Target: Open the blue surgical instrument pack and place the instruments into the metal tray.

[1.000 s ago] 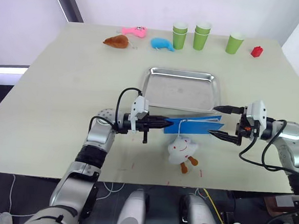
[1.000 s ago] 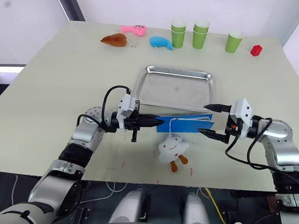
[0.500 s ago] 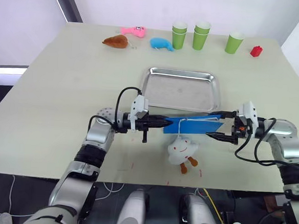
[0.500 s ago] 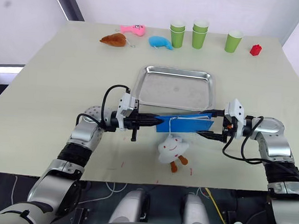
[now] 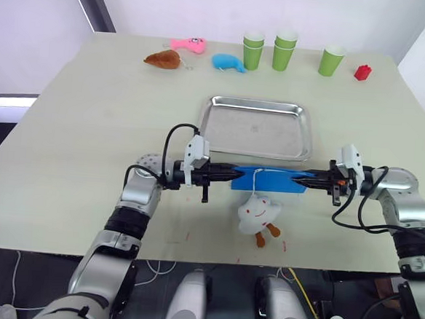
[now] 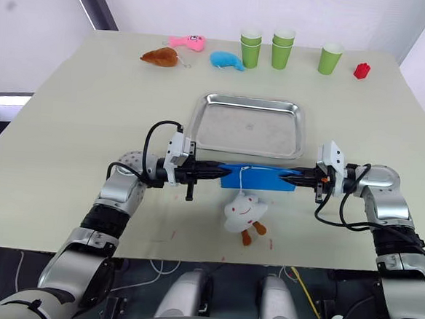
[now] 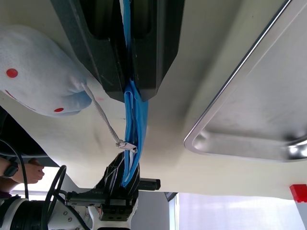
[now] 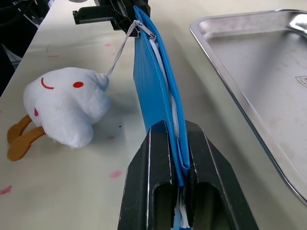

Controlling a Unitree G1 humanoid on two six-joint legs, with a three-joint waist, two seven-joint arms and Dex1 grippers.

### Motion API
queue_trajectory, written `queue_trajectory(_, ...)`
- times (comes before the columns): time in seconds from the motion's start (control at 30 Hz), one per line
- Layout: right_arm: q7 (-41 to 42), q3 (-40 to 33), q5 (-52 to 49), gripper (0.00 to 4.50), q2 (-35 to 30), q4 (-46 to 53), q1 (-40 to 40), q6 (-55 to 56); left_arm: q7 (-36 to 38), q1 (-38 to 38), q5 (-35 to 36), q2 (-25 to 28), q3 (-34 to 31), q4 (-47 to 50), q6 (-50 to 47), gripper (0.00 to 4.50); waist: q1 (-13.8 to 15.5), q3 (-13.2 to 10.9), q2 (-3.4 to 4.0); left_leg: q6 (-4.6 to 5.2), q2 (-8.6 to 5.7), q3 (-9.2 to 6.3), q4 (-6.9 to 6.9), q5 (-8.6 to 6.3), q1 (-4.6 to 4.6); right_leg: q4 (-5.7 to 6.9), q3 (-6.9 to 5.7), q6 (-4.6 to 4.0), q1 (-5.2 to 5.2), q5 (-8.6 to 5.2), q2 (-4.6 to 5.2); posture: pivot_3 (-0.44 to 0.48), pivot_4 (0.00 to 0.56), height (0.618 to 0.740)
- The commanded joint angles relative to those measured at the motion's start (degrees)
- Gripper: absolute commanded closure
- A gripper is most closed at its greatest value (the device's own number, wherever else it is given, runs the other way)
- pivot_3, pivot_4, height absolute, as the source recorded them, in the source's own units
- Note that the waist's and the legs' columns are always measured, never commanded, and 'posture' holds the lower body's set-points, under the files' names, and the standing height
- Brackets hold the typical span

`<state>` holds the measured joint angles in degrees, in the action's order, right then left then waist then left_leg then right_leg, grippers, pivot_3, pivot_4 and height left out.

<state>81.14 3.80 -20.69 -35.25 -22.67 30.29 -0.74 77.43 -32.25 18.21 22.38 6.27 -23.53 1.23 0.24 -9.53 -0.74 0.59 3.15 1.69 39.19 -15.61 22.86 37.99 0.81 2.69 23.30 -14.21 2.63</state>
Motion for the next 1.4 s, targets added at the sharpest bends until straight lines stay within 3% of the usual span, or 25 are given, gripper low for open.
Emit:
queue_trajectory(0.03, 0.26, -1.0, -0.97, 4.44, 0.19, 3.0, 0.79, -0.33, 0.45, 1.09, -0.69, 1.05, 0.37, -0.61, -0.48, 4.5, -0.03, 0.0, 0.0, 0.0, 0.0, 0.0, 0.0, 0.0, 0.0, 0.0, 0.0, 0.0, 0.0, 0.0, 0.0, 0.0, 0.15, 0.739)
queue_trajectory(0.3, -0.34, -0.5, -1.51, 4.44, 1.55, 6.55, 0.18, -3.5, 3.44, 1.29, 2.81, 3.46, -0.91, 1.32, -6.2, 4.5, -1.02, 0.0, 0.01, 0.0, 0.01, -0.01, -0.01, 0.0, 0.02, 0.0, 0.0, 0.0, 0.02, 0.0, 0.0, 0.0, 0.15, 0.739)
queue_trajectory(0.33, -0.44, -0.45, -1.37, 4.5, 1.66, 6.79, 0.12, -3.61, 3.78, 1.56, 3.12, 4.18, -1.24, 1.77, -6.74, 3.93, -1.09, -0.01, 0.01, 0.0, 0.01, -0.01, -0.02, 0.0, 0.02, 0.0, 0.0, 0.0, 0.03, 0.0, 0.0, 0.0, 0.15, 0.739)
queue_trajectory(0.4, -0.47, -0.47, -1.16, 4.5, 1.73, 7.04, 0.02, -3.86, 3.56, 1.81, 3.58, 5.0, -1.81, 2.43, -7.69, 3.33, -1.12, -0.02, 0.03, 0.0, 0.02, -0.01, -0.05, 0.0, 0.02, 0.02, 0.01, 0.0, 0.06, 0.0, -0.02, 0.0, 0.15, 0.739)
queue_trajectory(0.43, -0.45, -0.5, -1.02, 4.5, 1.74, 6.98, -0.01, -3.83, 3.33, 1.84, 3.73, 5.21, -2.07, 2.64, -7.81, 2.8, -1.06, -0.02, 0.03, 0.0, 0.02, -0.01, -0.06, 0.0, 0.04, 0.02, 0.02, 0.0, 0.08, 0.0, -0.03, 0.0, 0.15, 0.739)
queue_trajectory(0.57, -0.12, -0.49, -0.43, 4.5, 1.4, 6.22, -0.23, -3.13, 1.39, 2.54, 4.14, 6.88, -4.83, 3.85, -6.41, 1.36, -0.62, -0.02, 0.02, 0.0, 0.02, -0.01, -0.05, 0.0, 0.12, -0.01, 0.0, 0.0, 0.11, 0.0, -0.01, 0.0, 0.15, 0.739)
queue_trajectory(0.6, -0.11, -0.47, -0.37, 4.5, 1.33, 6.27, -0.29, -3.12, 1.29, 3.0, 4.5, 7.42, -5.42, 4.61, -6.6, 1.22, -0.72, -0.02, 0.02, 0.0, 0.02, 0.0, -0.05, 0.0, 0.13, -0.01, 0.0, 0.0, 0.12, 0.0, -0.01, 0.0, 0.15, 0.739)
queue_trajectory(0.63, -0.14, -0.44, -0.32, 4.5, 1.31, 6.32, -0.31, -3.14, 1.33, 3.79, 5.14, 8.03, -6.04, 6.09, -7.25, 0.64, -0.76, -0.02, 0.02, 0.0, 0.02, 0.03, -0.05, 0.0, 0.13, -0.01, 0.04, 0.0, 0.14, 0.0, -0.01, 0.0, 0.15, 0.739)
queue_trajectory(0.7, -0.2, -0.42, -0.26, 4.5, 1.27, 6.5, -0.39, -3.2, 1.88, 5.87, 6.71, 9.43, -6.95, 9.85, -8.96, 0.04, -0.83, -0.02, 0.02, 0.0, 0.02, 0.02, -0.06, 0.0, 0.13, 0.0, 0.03, 0.0, 0.16, 0.0, -0.01, 0.0, 0.15, 0.739)
queue_trajectory(0.97, -0.13, -0.12, 0.29, 4.5, 1.49, 4.88, 0.15, -3.07, 2.02, 16.18, 14.61, 15.78, -7.91, 29.2, -20.16, 0.04, -0.84, -0.04, 0.02, 0.0, 0.06, 0.08, -0.1, 0.0, 0.1, 0.03, 0.08, -0.01, 0.18, -0.01, -0.01, 0.0, 0.15, 0.739)
queue_trajectory(1.1, -0.17, 0.13, 0.52, 4.5, 1.79, 4.21, 0.35, -2.82, -1.87, 18.98, 14.88, 14.04, -4.98, 35.51, -22.66, 0.04, -0.79, -0.04, 0.02, 0.0, 0.06, 0.13, -0.08, 0.0, 0.09, 0.02, 0.13, 0.0, 0.16, 0.0, -0.01, 0.0, 0.15, 0.739)
queue_trajectory(1.4, -0.31, 0.3, 0.93, 4.5, 2.44, 3.69, 1.13, -2.71, -9.32, 22.57, 9.85, 11.14, 1.45, 40.12, -23.06, 0.04, -0.93, -0.04, 0.02, 0.0, 0.06, 0.16, -0.09, 0.0, 0.06, 0.02, 0.18, 0.0, 0.17, 0.0, -0.02, 0.0, 0.15, 0.739)
